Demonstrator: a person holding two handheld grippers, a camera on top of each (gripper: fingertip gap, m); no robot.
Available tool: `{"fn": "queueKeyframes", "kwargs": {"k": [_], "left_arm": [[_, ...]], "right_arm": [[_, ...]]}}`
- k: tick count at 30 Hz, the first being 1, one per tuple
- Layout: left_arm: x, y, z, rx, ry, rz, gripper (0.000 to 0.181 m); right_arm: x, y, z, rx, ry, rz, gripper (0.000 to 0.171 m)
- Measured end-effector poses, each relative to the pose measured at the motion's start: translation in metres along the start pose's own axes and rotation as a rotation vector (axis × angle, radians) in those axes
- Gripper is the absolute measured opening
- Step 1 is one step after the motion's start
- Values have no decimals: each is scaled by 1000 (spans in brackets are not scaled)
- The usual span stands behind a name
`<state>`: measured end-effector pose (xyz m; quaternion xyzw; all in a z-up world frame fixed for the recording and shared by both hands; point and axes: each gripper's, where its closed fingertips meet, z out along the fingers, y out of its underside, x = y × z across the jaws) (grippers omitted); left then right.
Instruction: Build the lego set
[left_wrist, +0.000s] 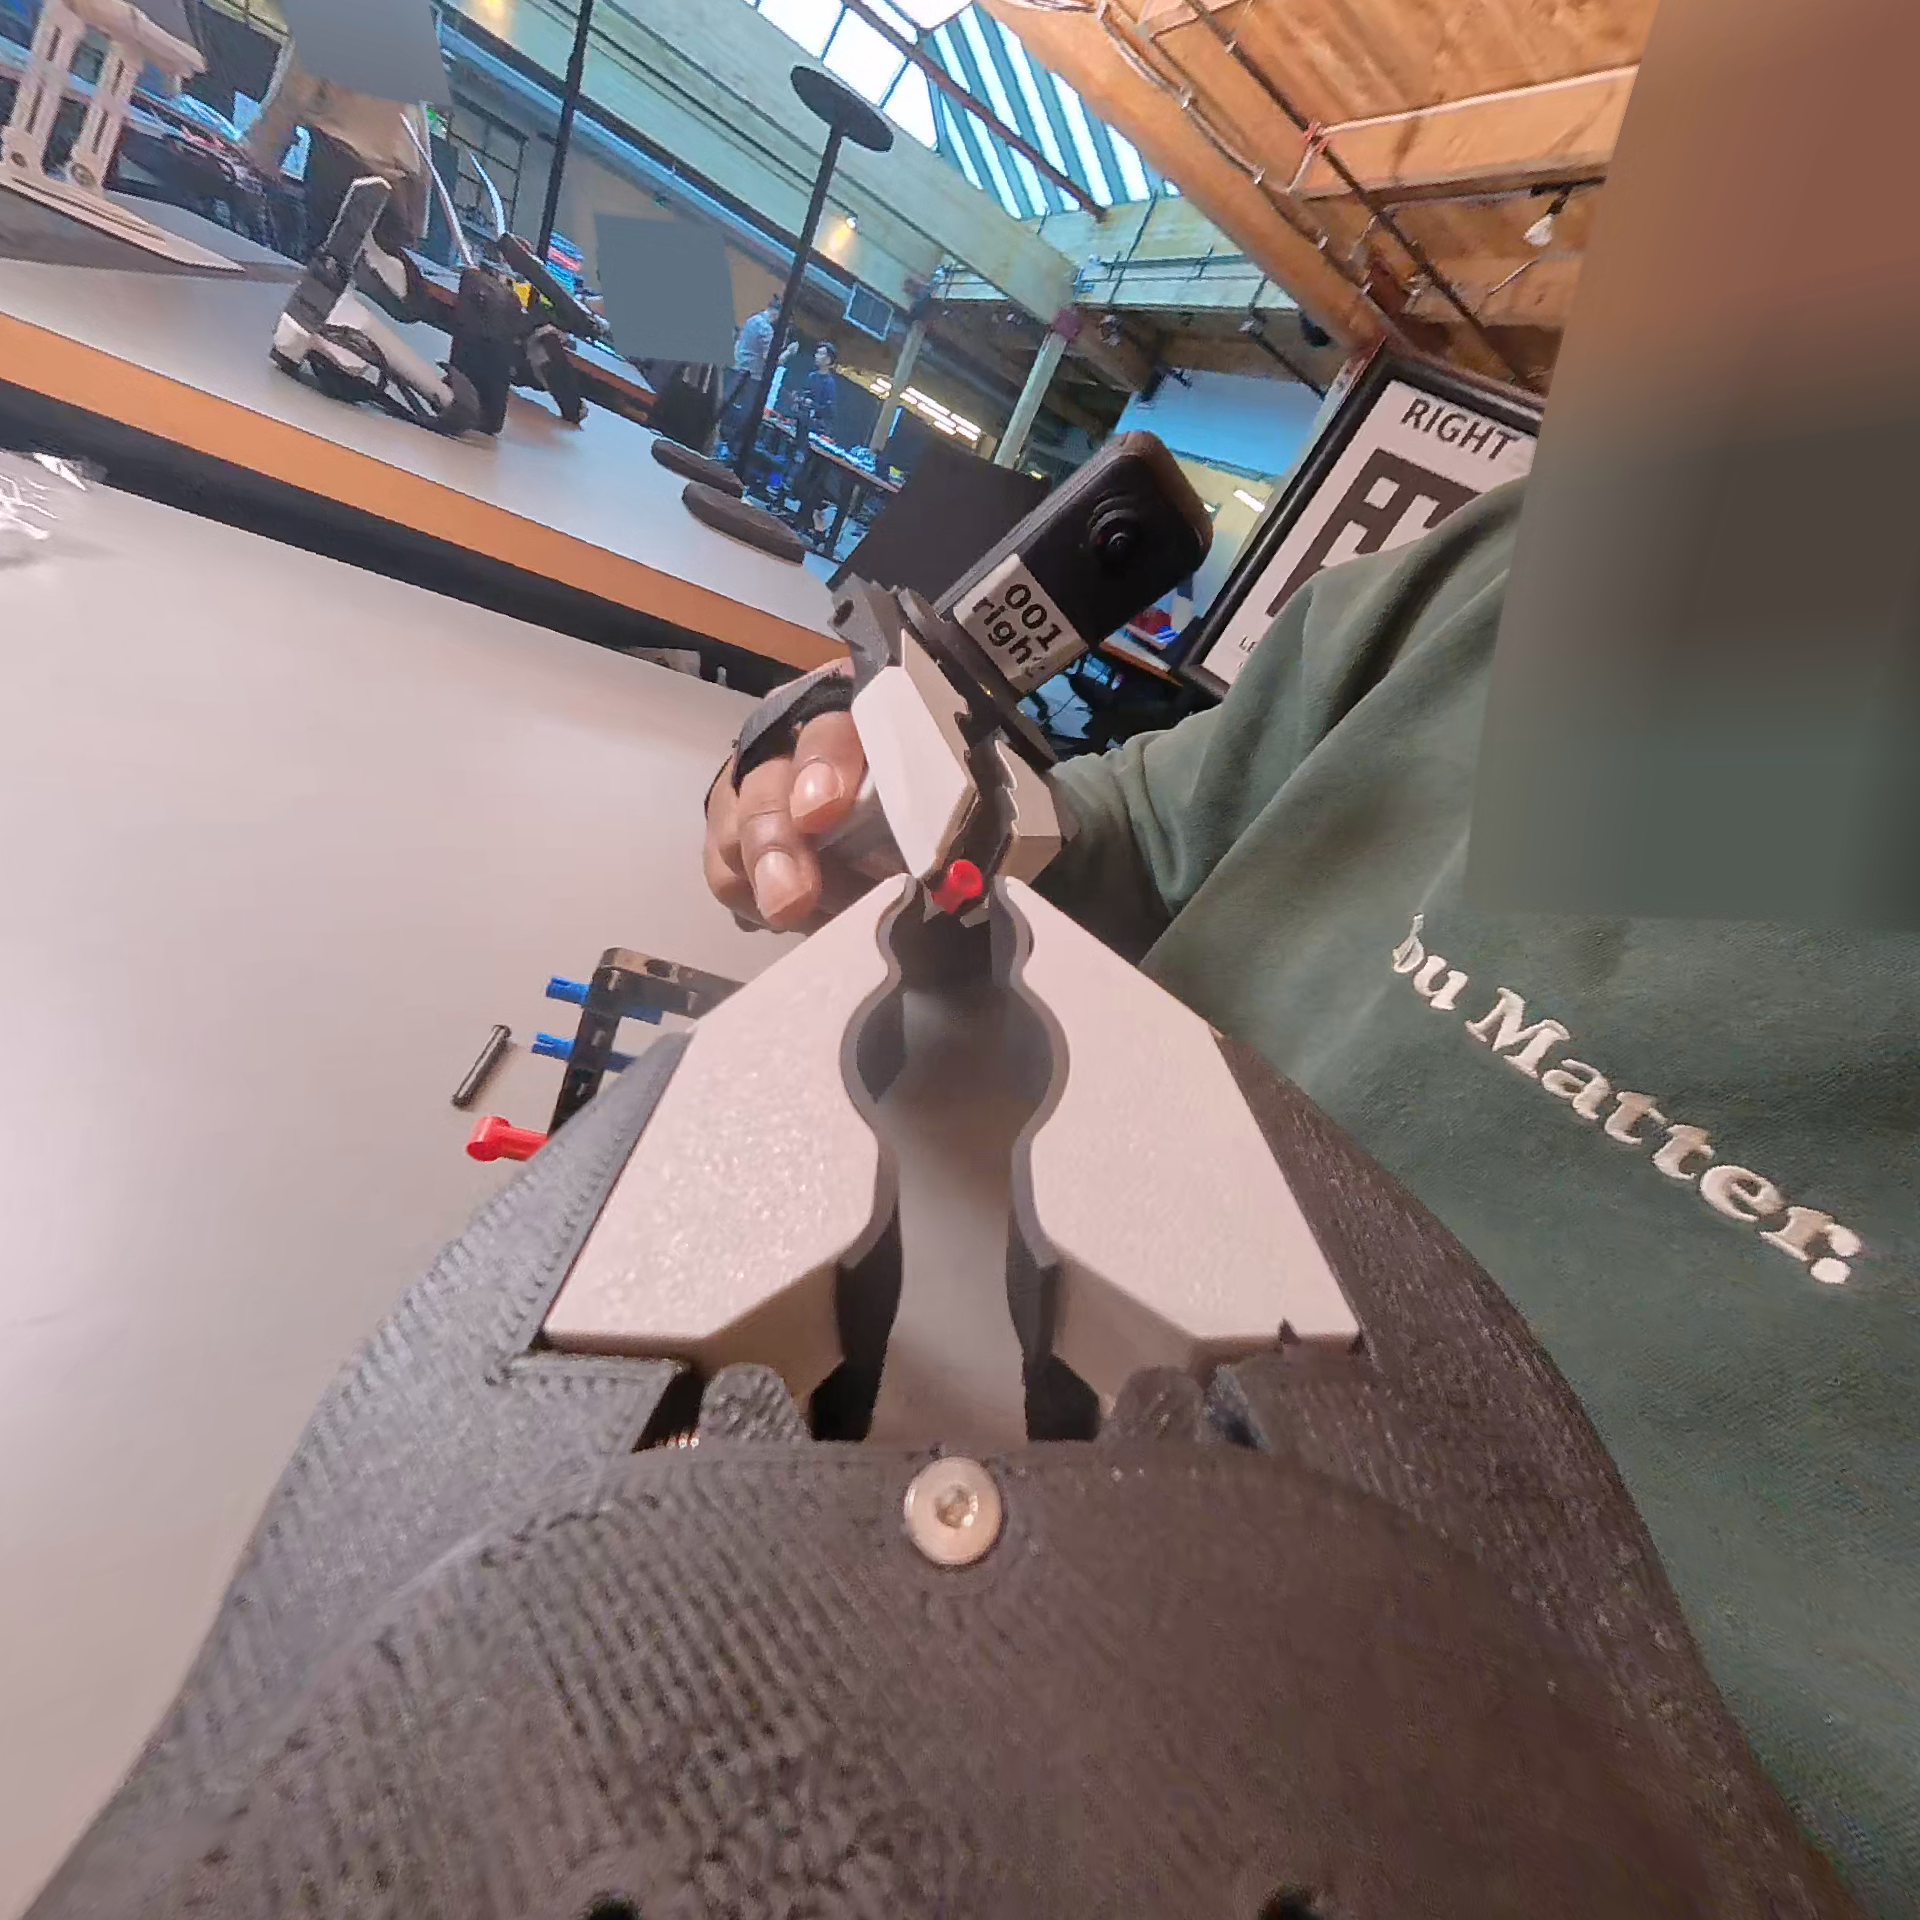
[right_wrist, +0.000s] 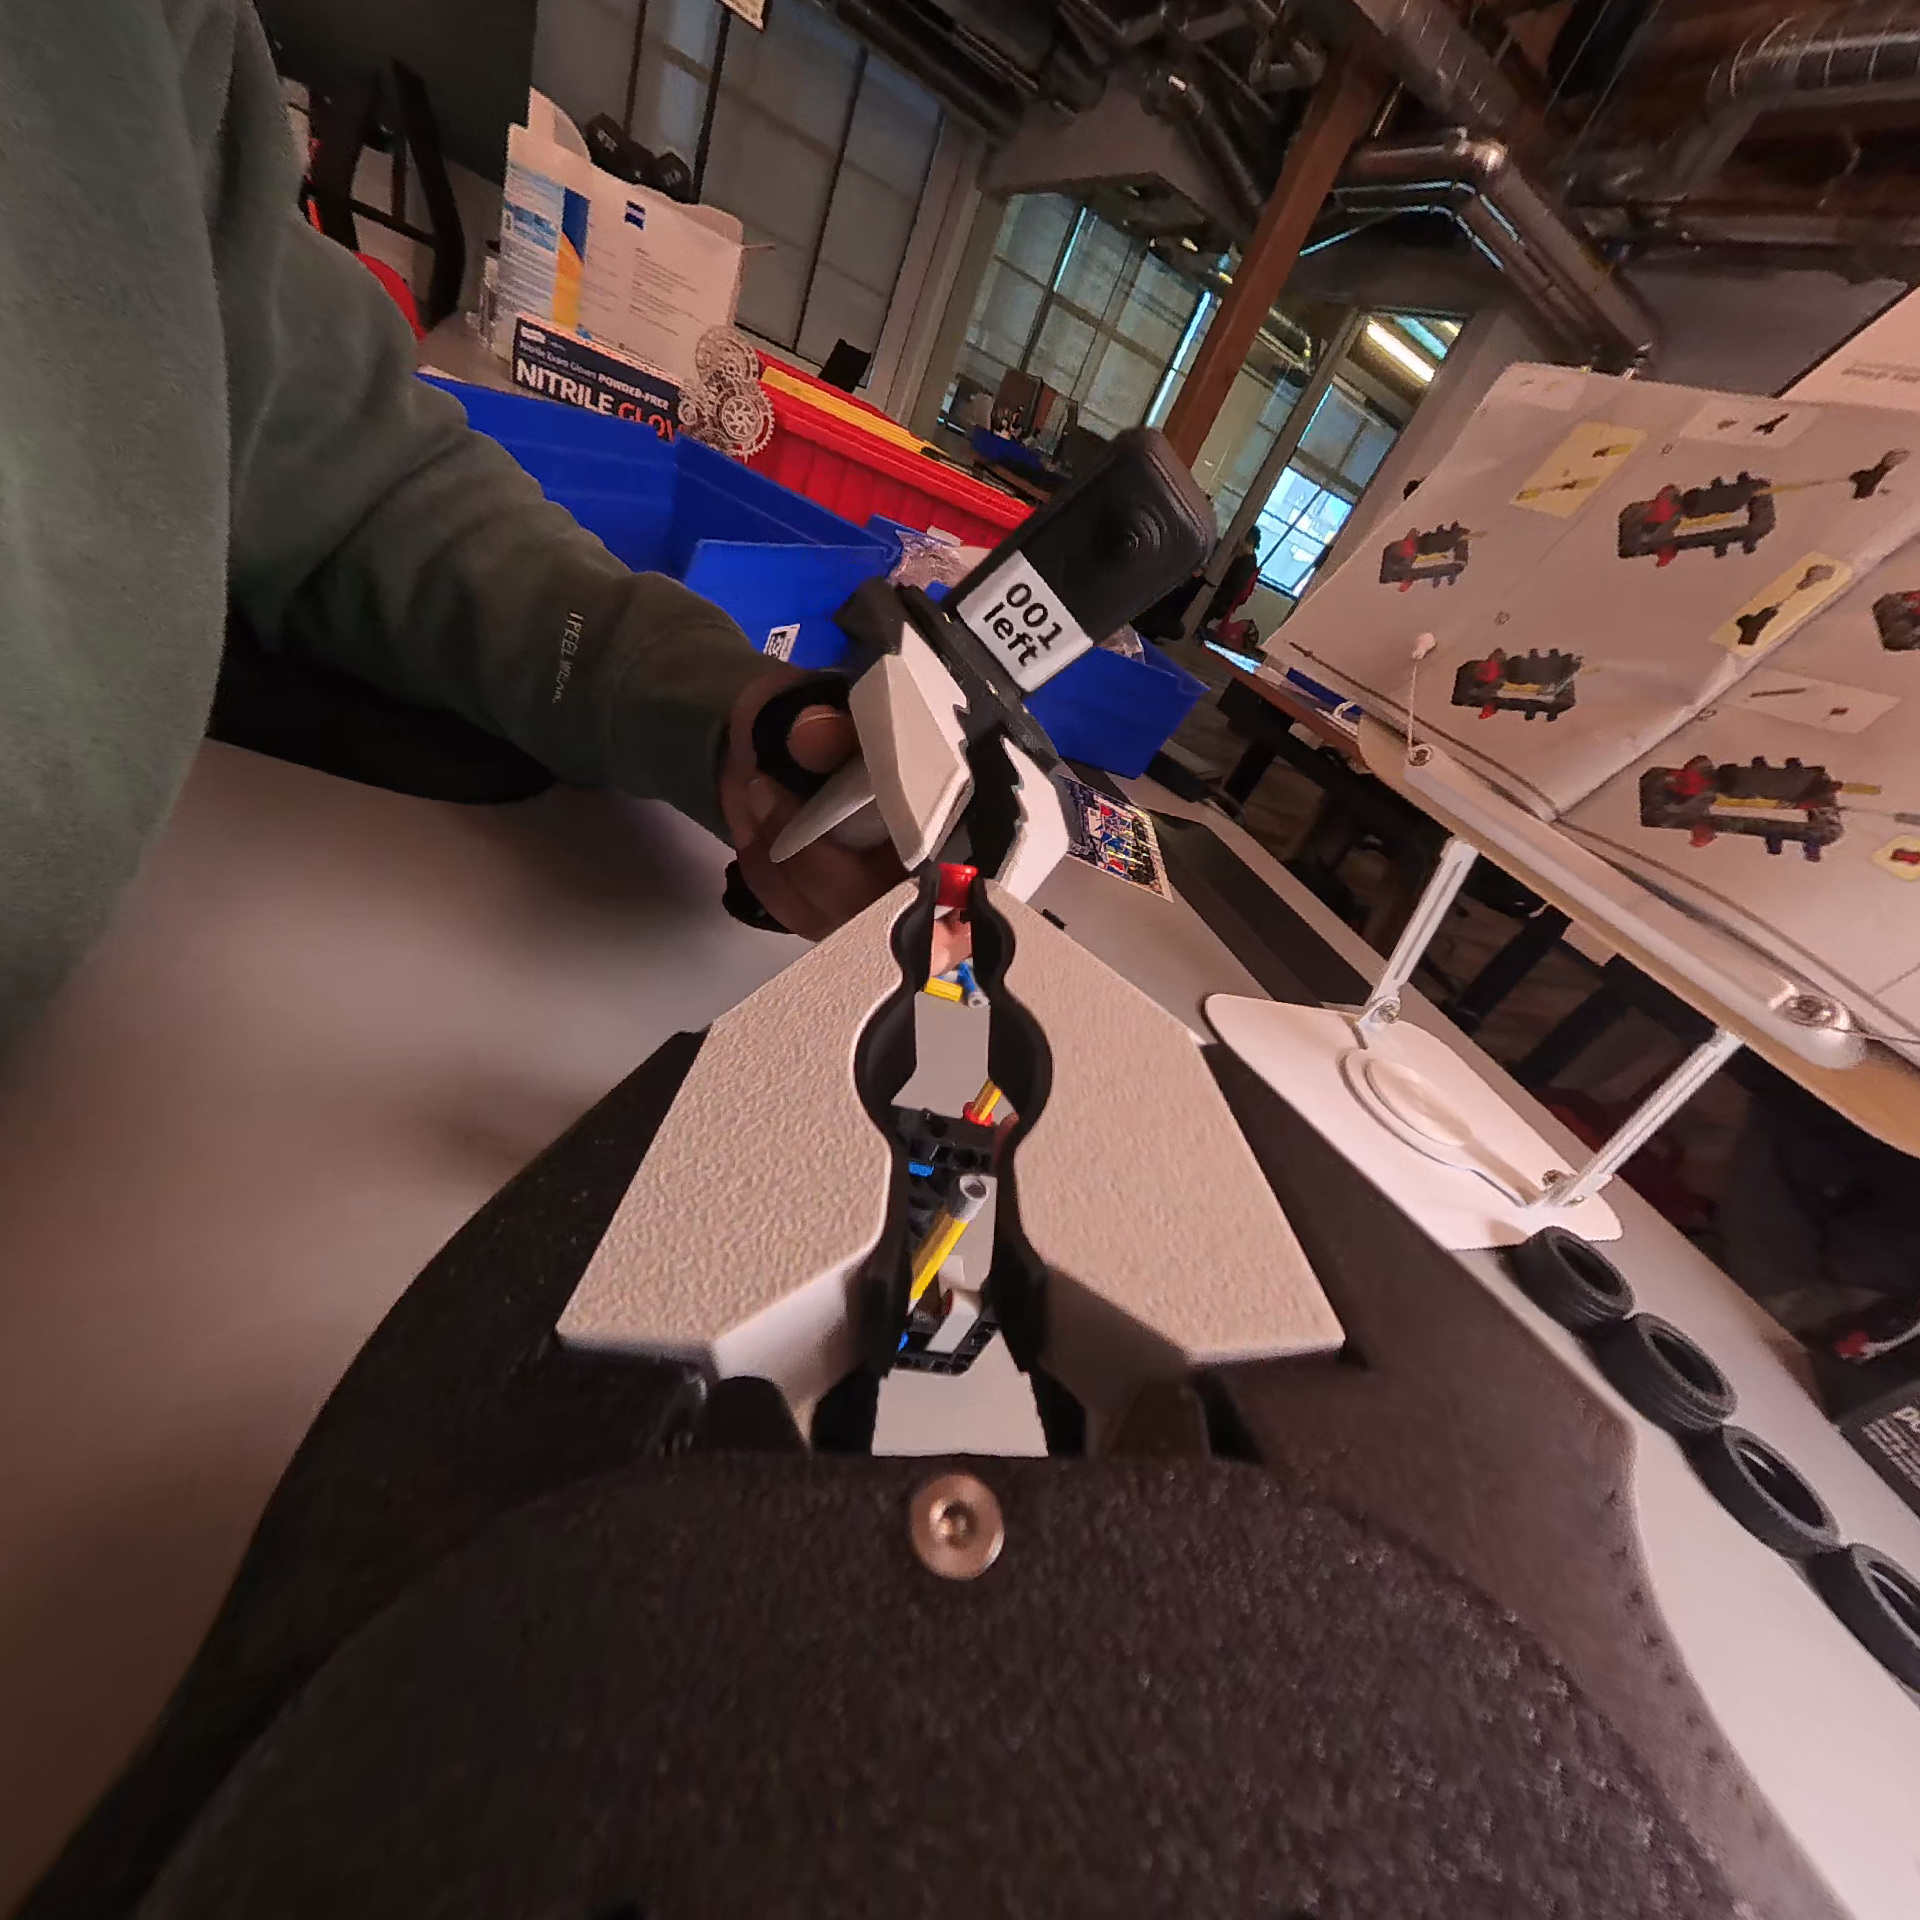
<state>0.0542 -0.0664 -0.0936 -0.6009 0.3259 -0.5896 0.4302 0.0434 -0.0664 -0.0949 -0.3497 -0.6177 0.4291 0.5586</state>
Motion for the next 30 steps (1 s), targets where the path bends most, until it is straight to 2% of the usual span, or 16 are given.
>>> {"fn": "queueKeyframes", "kwargs": {"k": [9, 14, 20, 30], "left_arm": [[-13, -1, 0, 11, -56, -80, 8], [-24, 3, -3, -27, -129, -82, 7], [-28, 12, -7, -153, -192, 4, 7], [-14, 32, -1, -332, -165, 104, 7]], "right_arm": [[9, 8, 1, -65, 102, -161, 4], [15, 19, 2, -122, 131, -169, 5], [11, 24, 0, -149, 42, -58, 12], [-10, 27, -1, -233, -149, -42, 6]]}}
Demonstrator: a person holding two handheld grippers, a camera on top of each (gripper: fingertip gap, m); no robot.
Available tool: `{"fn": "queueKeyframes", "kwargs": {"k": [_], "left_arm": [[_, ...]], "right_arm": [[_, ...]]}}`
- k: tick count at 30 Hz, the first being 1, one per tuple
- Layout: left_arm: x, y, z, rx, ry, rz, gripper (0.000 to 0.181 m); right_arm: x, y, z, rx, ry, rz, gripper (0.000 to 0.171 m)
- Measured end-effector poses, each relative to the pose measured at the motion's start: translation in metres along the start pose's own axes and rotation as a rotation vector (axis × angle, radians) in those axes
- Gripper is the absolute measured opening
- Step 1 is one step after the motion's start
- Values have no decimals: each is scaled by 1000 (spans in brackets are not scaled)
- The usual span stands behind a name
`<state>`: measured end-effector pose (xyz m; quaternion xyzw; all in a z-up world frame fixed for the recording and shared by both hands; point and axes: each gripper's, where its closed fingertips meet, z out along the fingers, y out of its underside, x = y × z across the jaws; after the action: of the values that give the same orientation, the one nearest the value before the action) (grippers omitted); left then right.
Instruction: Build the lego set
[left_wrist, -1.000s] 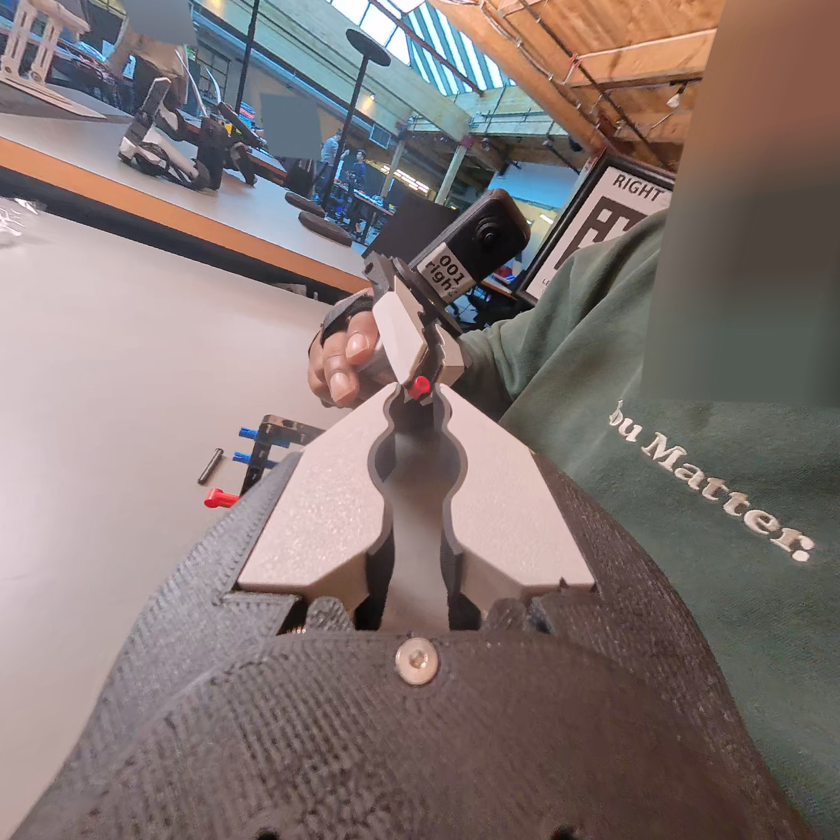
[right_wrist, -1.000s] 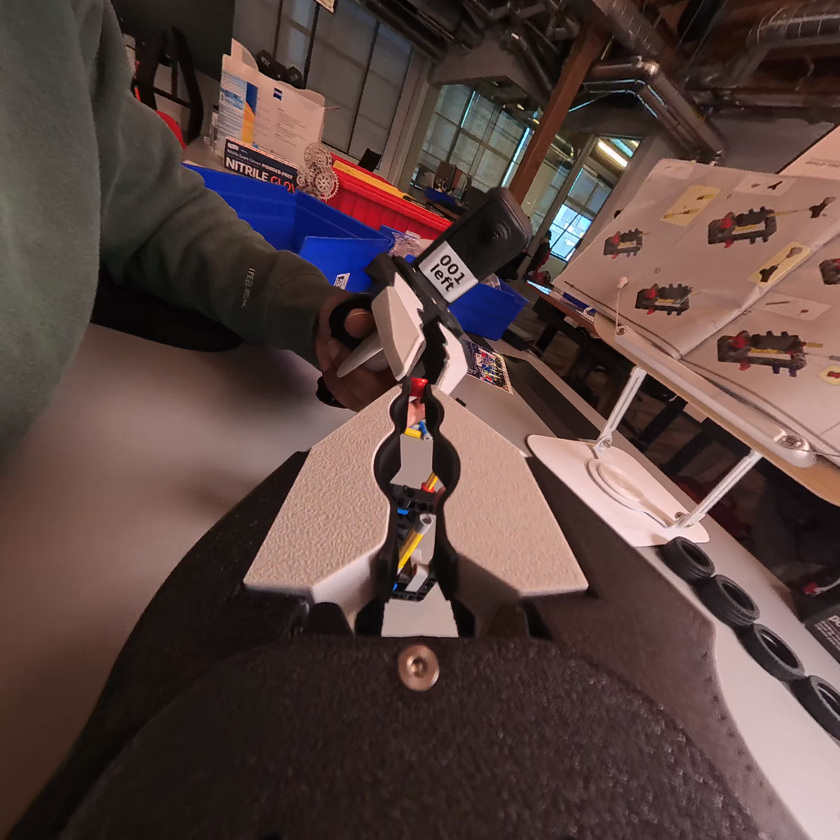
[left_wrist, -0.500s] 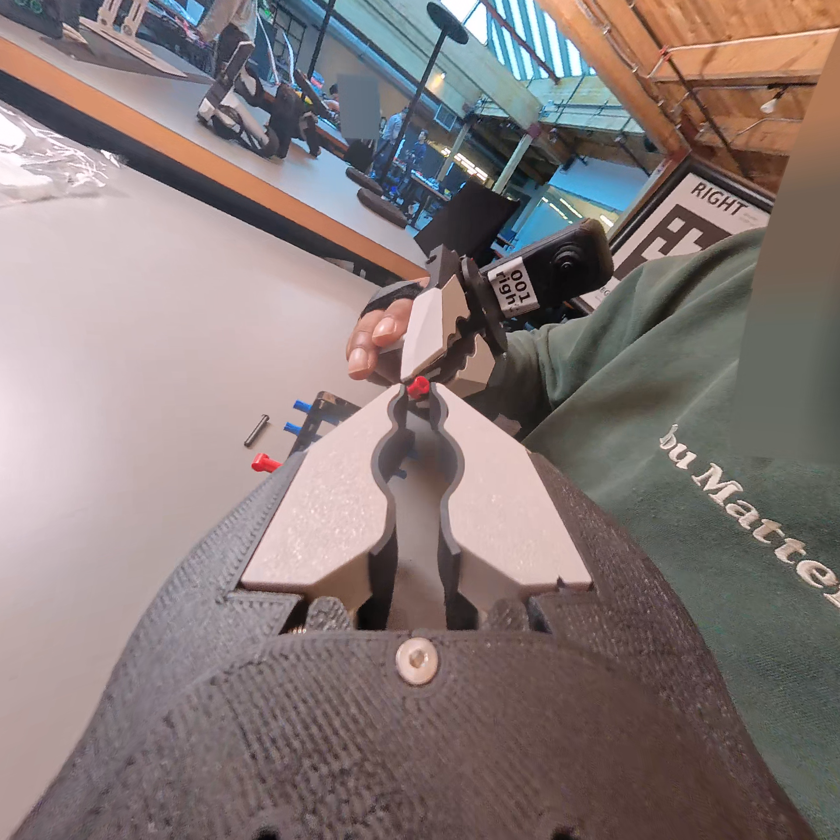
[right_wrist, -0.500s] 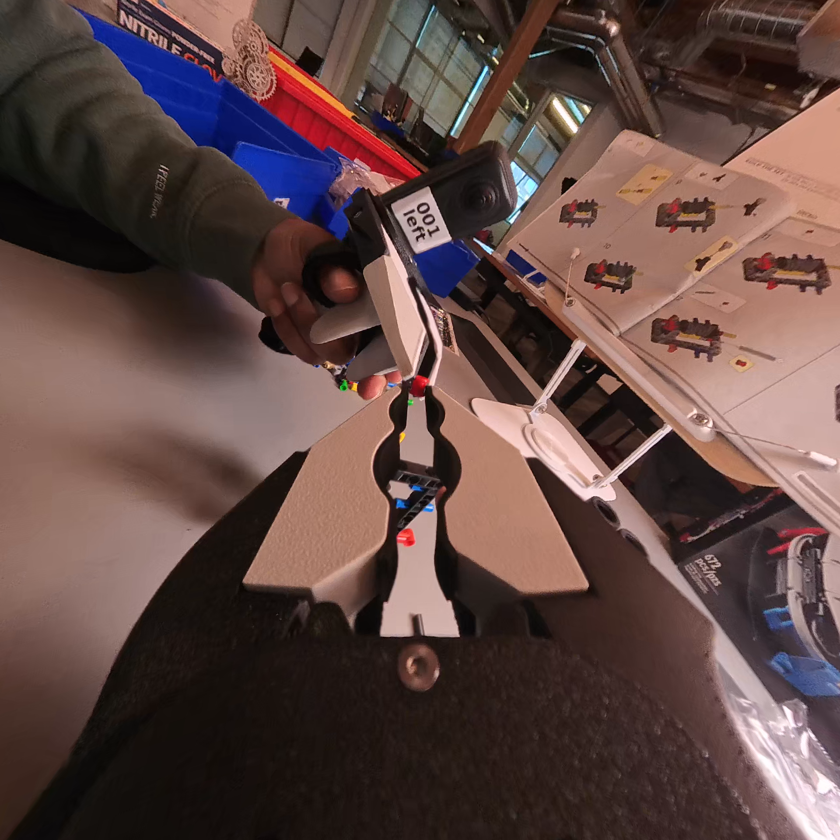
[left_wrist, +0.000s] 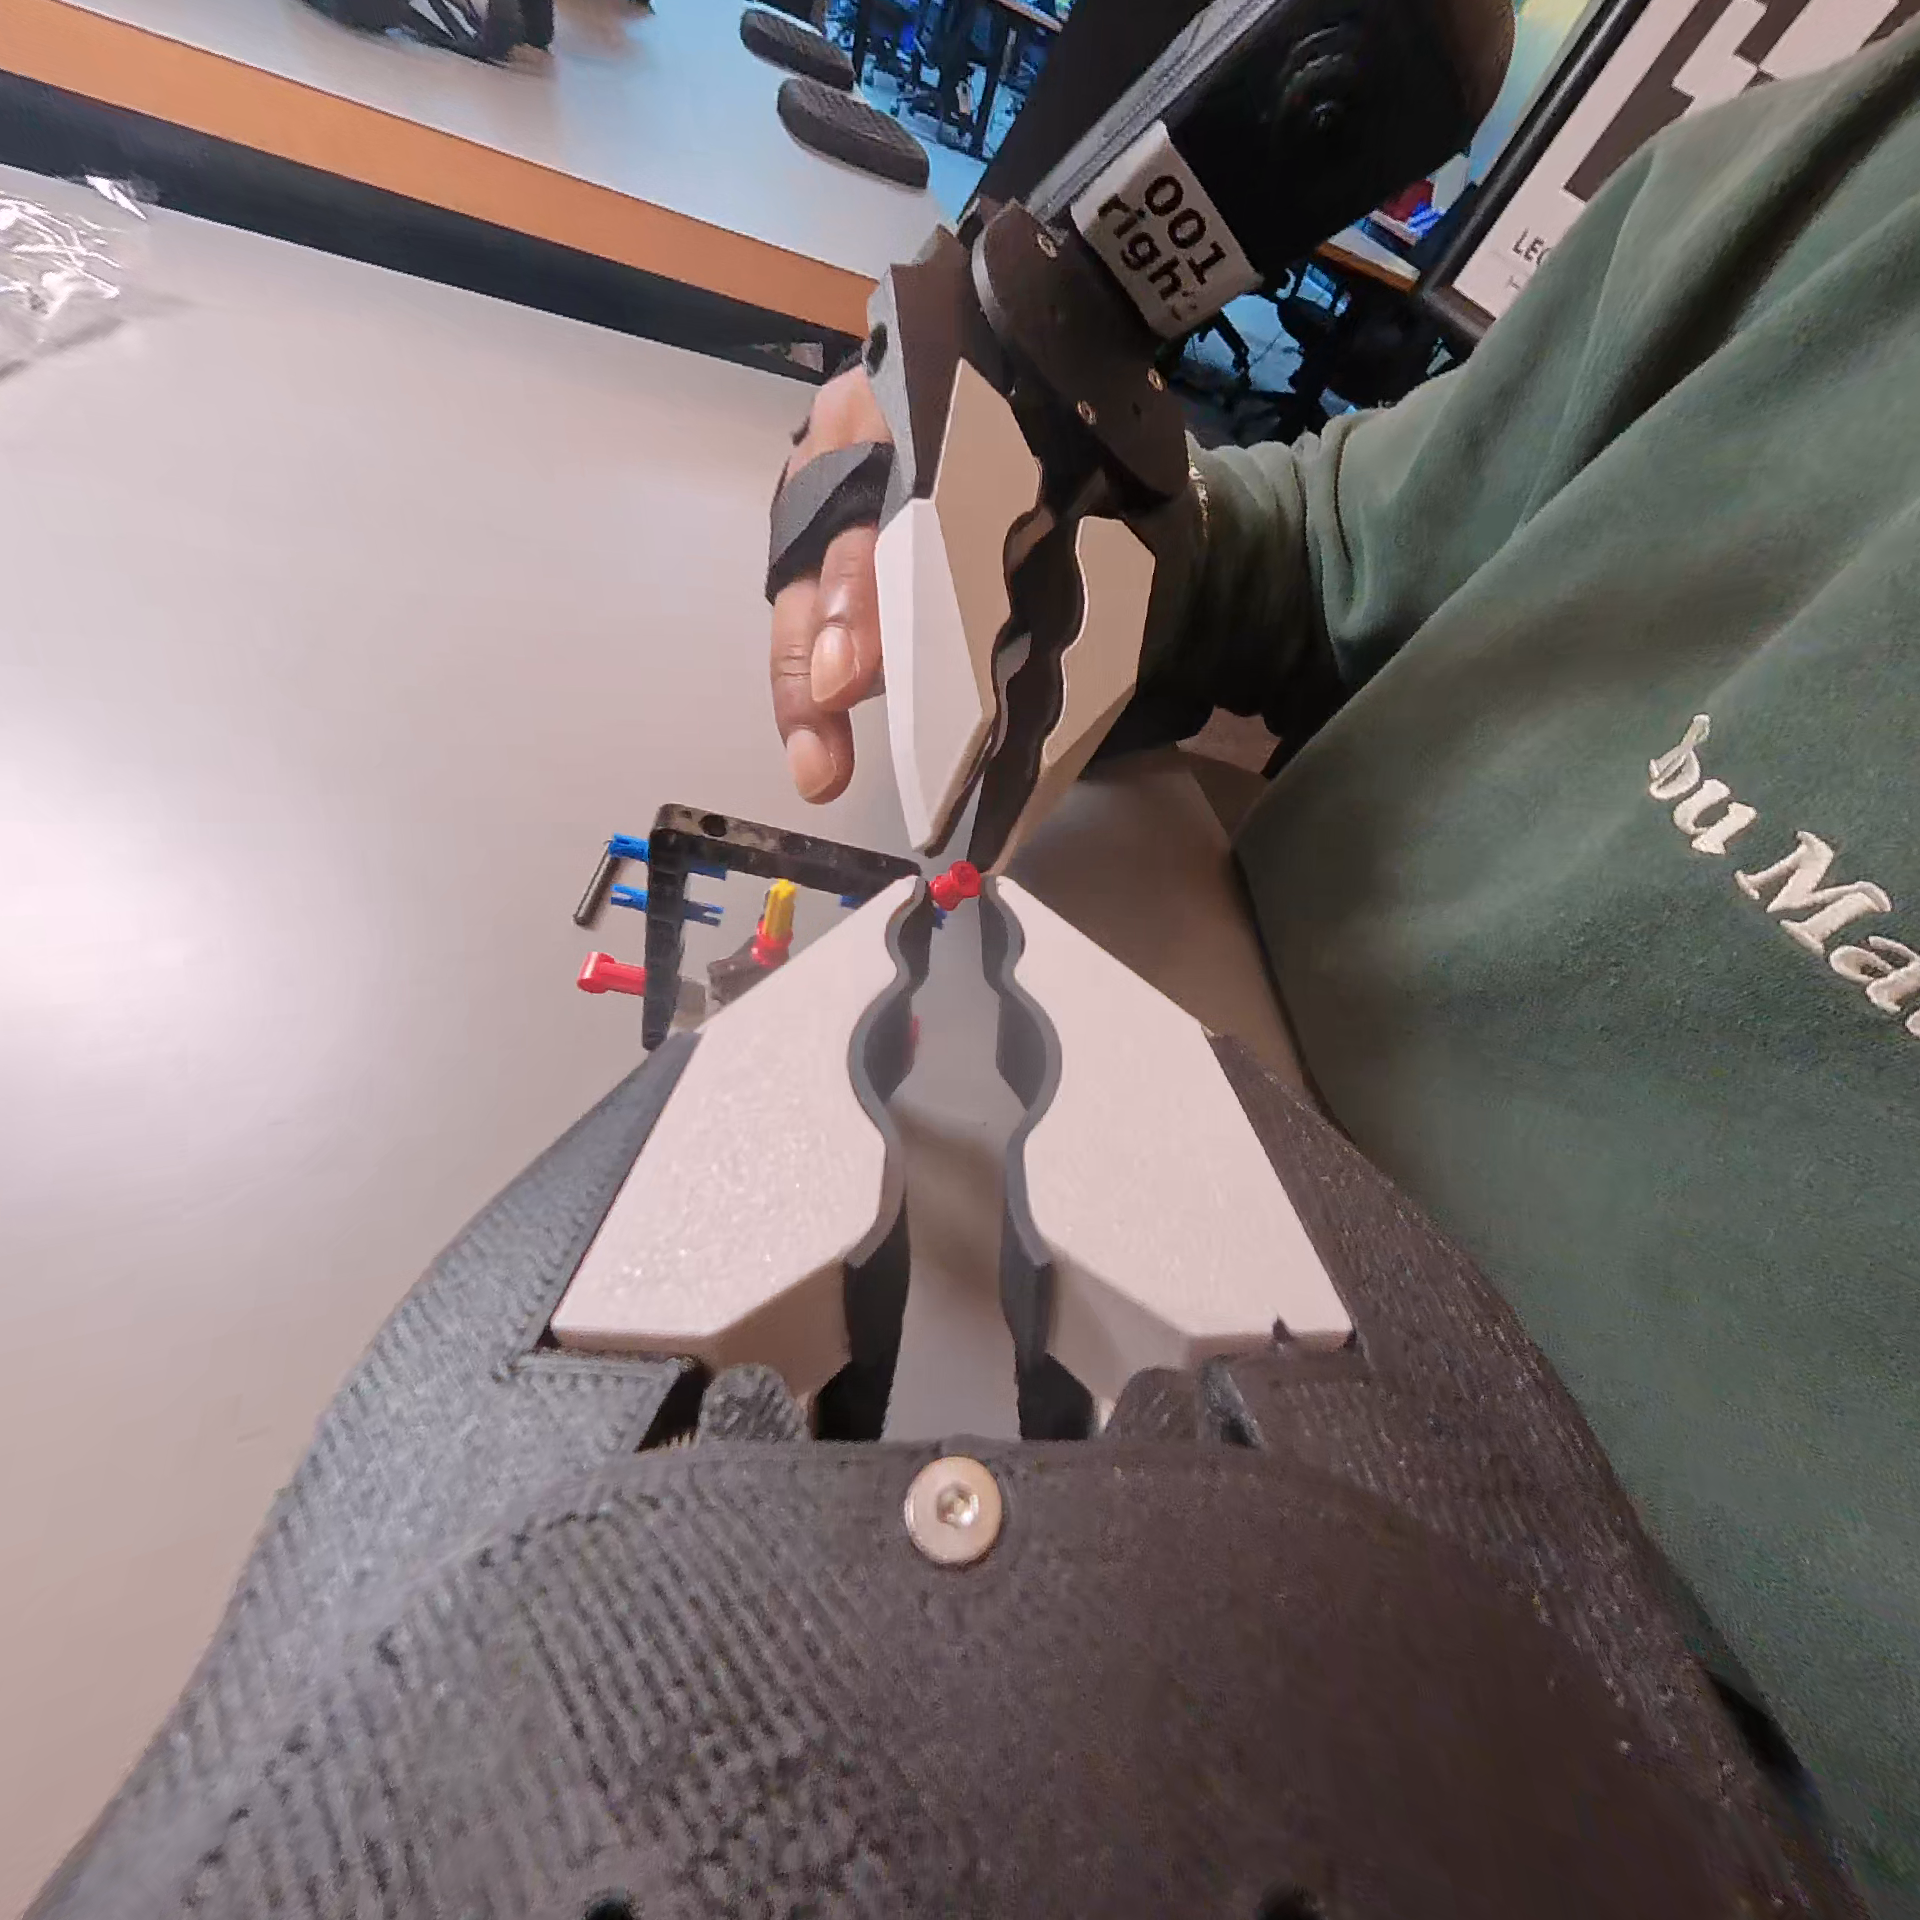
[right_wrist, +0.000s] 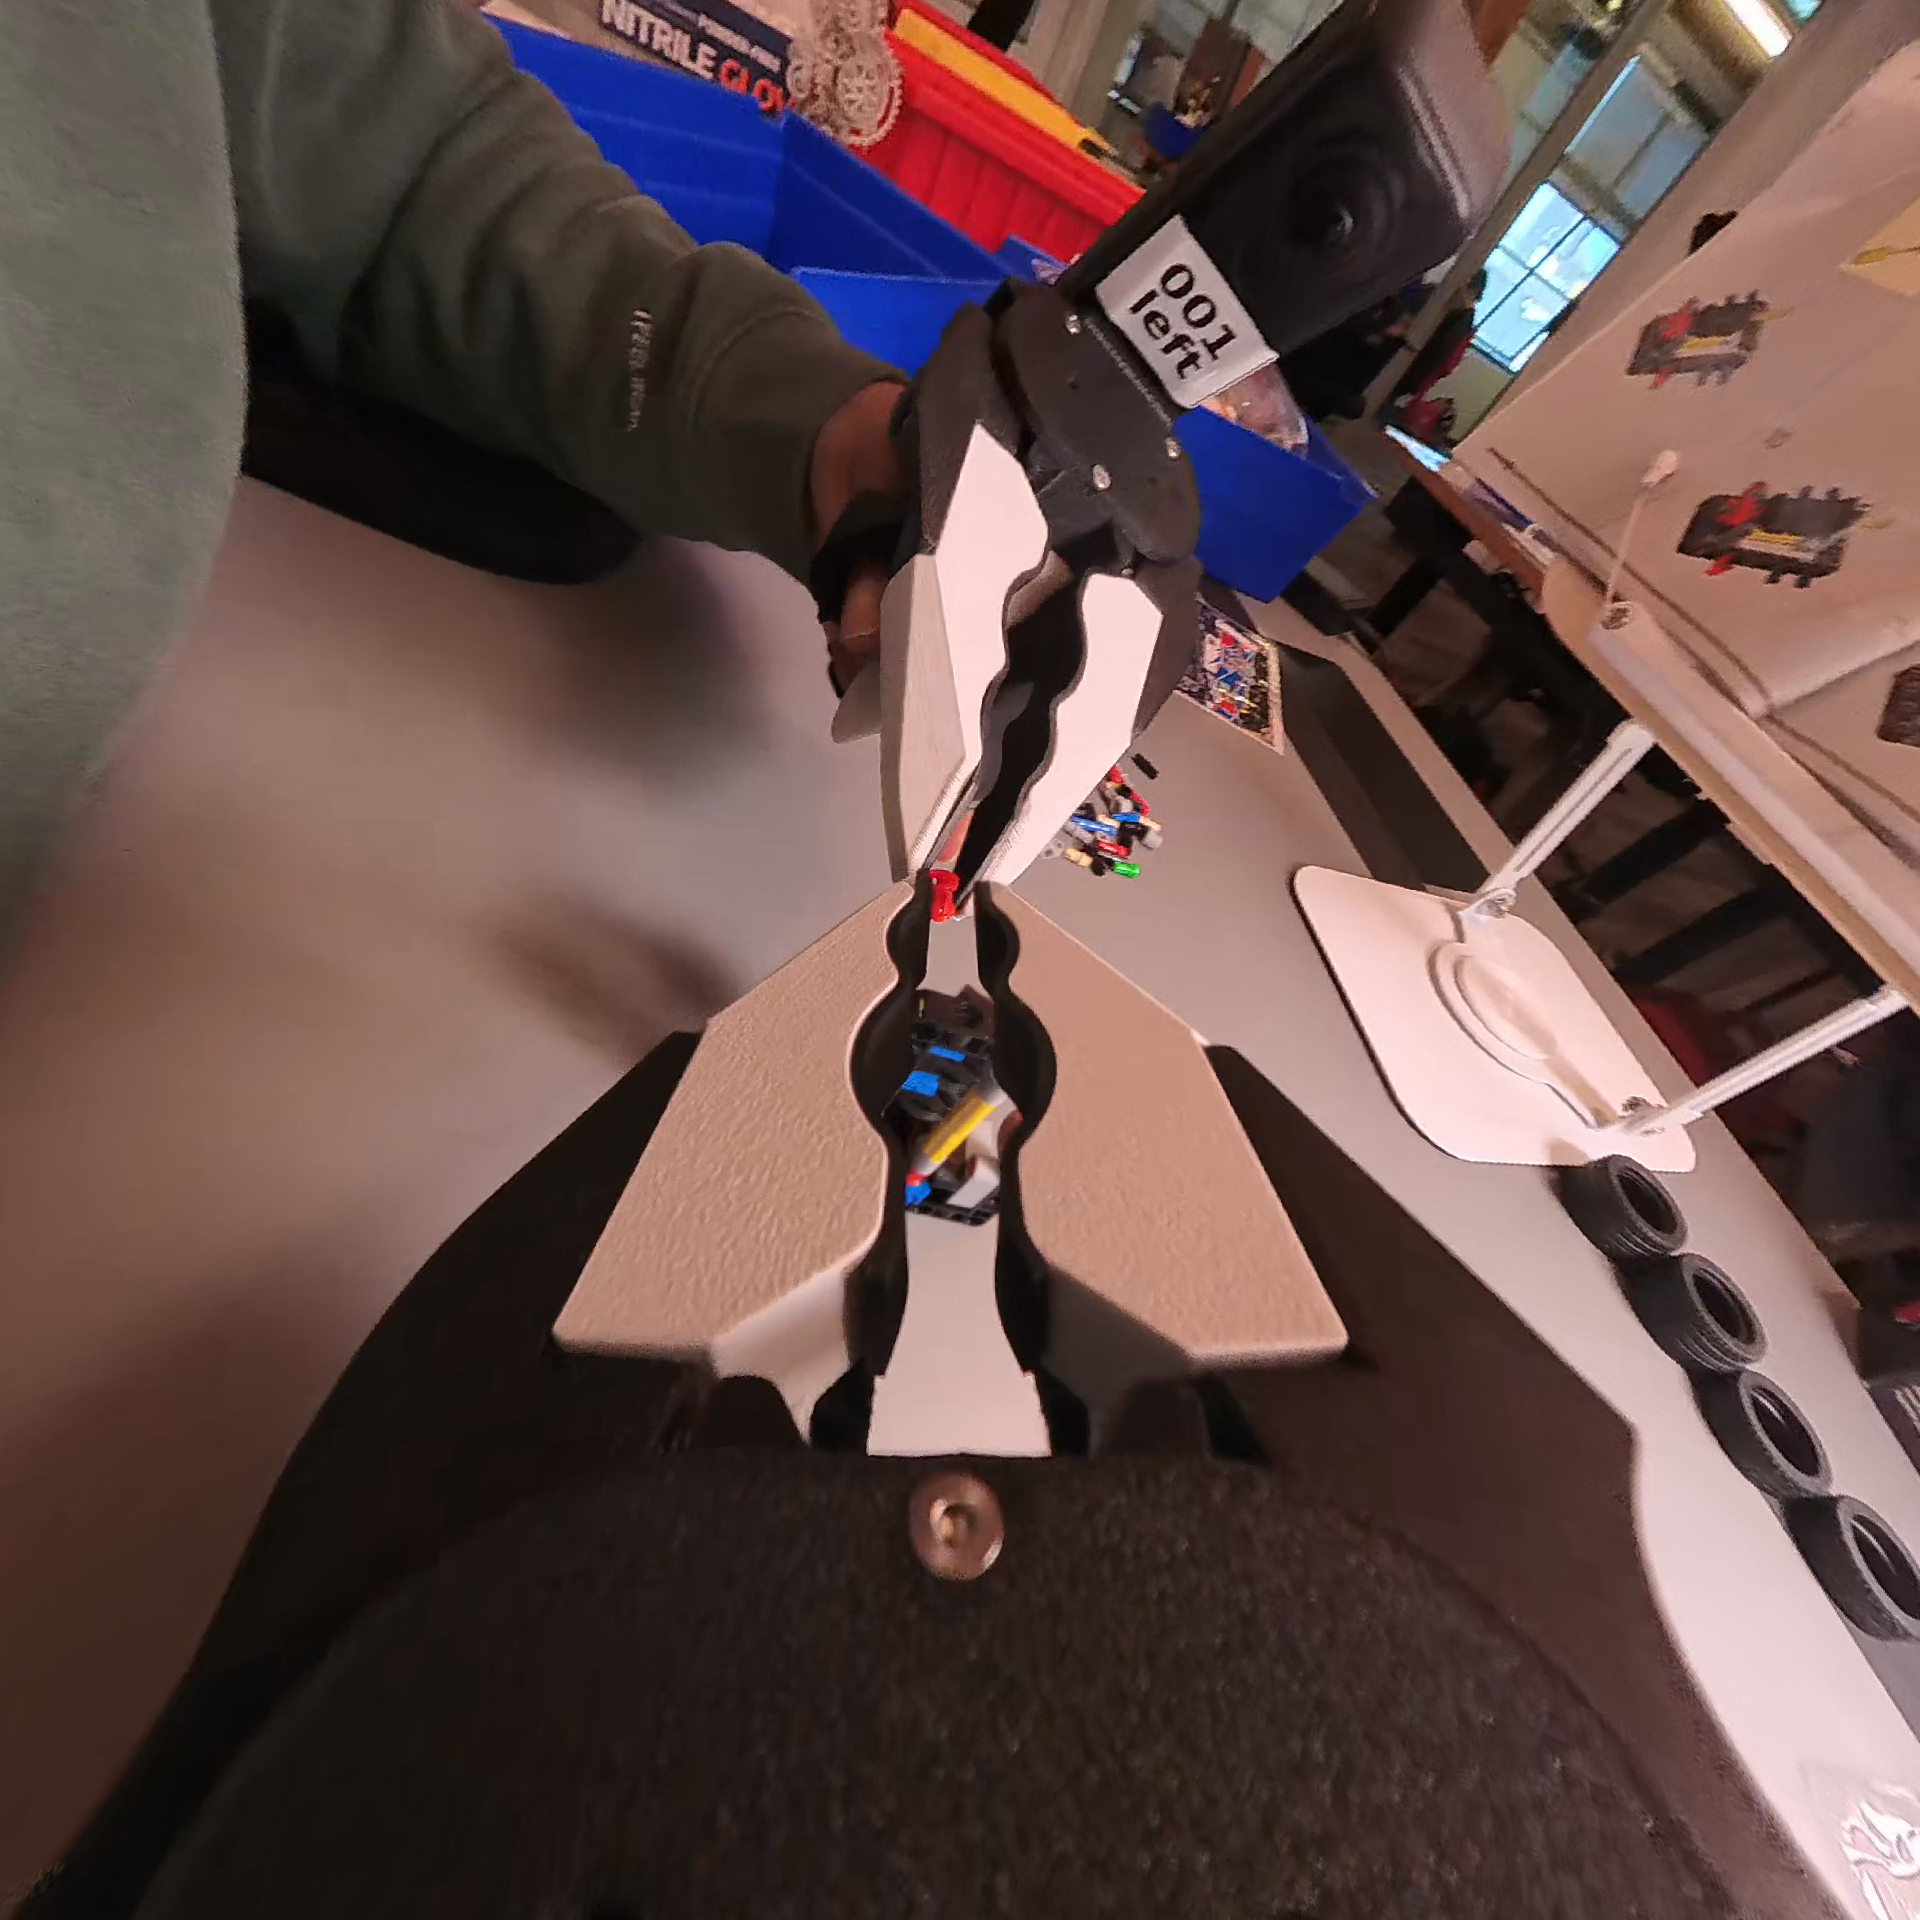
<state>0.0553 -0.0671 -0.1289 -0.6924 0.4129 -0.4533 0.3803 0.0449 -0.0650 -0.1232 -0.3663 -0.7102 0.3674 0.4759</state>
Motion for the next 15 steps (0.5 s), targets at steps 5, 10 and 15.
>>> {"fn": "queueKeyframes", "kwargs": {"k": [5, 10, 15], "left_arm": [[8, 4, 2, -38, 37, 16, 8], [11, 5, 2, -50, 54, 7, 7], [9, 4, 1, -32, 57, -19, 8]], "right_arm": [[-11, 0, 1, -26, -64, -22, 7], [-15, -1, 2, -47, -71, -65, 5], [-13, -1, 3, -29, -49, -50, 4]]}}
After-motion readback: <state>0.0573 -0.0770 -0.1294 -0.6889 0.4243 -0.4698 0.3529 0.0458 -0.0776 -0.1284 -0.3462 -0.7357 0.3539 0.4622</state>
